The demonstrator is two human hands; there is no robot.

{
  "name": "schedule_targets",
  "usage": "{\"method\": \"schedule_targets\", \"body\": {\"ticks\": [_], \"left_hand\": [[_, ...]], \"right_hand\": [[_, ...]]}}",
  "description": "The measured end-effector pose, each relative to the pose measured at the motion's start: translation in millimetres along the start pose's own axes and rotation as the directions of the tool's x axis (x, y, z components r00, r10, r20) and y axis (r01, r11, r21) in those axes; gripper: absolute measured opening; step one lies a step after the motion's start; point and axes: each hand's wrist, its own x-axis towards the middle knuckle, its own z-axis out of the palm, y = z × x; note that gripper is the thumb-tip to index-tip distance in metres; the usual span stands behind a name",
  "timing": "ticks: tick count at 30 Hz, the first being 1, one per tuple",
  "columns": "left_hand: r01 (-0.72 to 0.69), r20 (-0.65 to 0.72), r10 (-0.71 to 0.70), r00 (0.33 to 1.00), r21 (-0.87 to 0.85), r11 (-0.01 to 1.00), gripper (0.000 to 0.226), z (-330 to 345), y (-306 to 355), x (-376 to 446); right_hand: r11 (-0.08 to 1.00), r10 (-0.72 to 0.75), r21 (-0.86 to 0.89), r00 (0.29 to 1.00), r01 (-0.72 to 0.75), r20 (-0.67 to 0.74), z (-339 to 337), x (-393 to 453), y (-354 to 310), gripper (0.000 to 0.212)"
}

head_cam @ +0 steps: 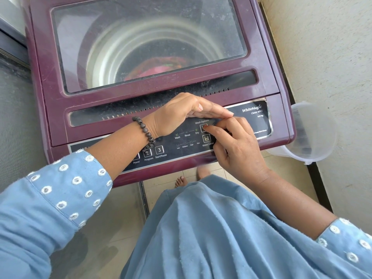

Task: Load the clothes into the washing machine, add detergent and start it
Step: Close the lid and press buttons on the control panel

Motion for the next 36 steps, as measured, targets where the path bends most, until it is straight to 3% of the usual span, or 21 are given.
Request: {"method": "schedule_targets", "body": {"ticks": [36], "left_hand": [[-0.003,0.004,0.003,1.0,-0.021,1.0,0.057,0.7,0.6,0.4]], "right_hand": [[0.998,-0.04,-0.045,0.999,0.04,-0.008,1.6,0.2,0.7,0.029]]}}
